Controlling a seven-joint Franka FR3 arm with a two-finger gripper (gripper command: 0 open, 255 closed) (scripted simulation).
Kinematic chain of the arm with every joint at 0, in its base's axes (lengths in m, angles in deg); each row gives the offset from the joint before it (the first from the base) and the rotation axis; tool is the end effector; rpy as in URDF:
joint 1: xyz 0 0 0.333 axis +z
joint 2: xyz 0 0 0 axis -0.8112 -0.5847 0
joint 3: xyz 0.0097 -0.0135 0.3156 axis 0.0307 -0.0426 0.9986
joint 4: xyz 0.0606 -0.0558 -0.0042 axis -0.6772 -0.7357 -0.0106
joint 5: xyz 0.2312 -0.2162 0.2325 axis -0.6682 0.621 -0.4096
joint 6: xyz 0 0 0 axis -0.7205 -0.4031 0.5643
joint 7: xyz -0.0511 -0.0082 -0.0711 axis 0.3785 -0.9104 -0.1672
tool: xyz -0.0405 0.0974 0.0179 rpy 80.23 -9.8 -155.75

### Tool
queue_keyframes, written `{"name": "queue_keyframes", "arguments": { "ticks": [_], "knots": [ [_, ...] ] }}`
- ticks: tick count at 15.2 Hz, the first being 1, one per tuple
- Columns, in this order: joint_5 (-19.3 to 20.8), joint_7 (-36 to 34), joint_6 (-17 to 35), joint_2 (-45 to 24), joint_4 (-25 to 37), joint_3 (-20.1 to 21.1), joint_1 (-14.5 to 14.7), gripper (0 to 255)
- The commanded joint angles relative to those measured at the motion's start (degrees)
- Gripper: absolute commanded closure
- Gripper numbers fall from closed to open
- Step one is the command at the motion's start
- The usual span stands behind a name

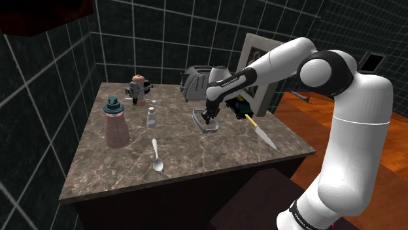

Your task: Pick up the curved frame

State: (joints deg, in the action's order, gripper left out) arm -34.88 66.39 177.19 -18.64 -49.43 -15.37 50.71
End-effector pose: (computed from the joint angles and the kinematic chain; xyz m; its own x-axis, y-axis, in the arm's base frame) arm 0.6135 -0.0775 0.2856 0.9985 -0.0479 0.0281 -0.0499 -0.9959 0.0751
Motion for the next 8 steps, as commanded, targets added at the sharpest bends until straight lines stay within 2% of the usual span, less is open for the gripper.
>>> {"name": "queue_keyframes", "arguments": {
  "ticks": [1,8],
  "knots": [
    [0.0,0.0,-0.7,0.4,0.2,0.0,0.0,255],
    [0.0,0.3,-5.2,3.5,1.6,0.0,0.1,255]
  ]
}}
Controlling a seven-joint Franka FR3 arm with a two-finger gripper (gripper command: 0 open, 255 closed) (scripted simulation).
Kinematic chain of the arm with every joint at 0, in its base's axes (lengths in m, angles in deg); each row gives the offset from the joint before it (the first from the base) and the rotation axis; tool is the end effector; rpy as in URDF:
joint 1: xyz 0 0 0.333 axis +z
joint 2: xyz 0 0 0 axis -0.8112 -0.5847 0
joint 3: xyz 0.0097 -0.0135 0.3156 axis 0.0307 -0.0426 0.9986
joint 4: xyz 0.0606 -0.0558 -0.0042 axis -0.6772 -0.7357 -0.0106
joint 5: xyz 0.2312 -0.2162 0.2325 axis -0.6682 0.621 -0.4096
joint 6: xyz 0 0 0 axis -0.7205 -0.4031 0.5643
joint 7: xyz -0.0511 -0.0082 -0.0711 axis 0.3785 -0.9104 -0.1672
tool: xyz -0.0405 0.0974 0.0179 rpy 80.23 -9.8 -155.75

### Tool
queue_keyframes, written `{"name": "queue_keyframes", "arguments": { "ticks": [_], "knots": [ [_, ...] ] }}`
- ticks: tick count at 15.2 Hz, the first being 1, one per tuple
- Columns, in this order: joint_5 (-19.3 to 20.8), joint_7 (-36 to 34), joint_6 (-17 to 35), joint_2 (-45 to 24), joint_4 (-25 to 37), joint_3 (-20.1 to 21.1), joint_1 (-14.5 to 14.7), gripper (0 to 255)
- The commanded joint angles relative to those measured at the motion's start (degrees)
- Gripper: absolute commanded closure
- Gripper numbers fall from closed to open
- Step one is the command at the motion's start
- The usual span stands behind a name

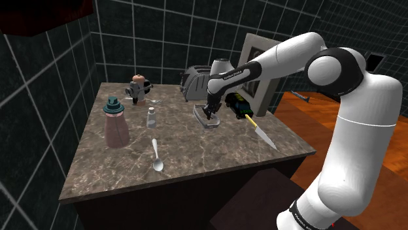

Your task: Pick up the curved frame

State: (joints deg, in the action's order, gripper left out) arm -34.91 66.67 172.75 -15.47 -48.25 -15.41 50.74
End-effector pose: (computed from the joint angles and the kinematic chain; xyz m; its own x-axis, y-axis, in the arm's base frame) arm 0.6131 -0.0781 0.3216 0.9985 -0.0488 0.0264 -0.0506 -0.9959 0.0752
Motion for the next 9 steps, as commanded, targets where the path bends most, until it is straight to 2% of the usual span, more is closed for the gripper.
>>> {"name": "queue_keyframes", "arguments": {
  "ticks": [1,9],
  "knots": [
    [0.0,0.0,-1.4,0.8,0.6,0.0,0.0,255],
    [0.0,0.3,-5.5,3.1,2.4,0.0,0.1,255]
  ]
}}
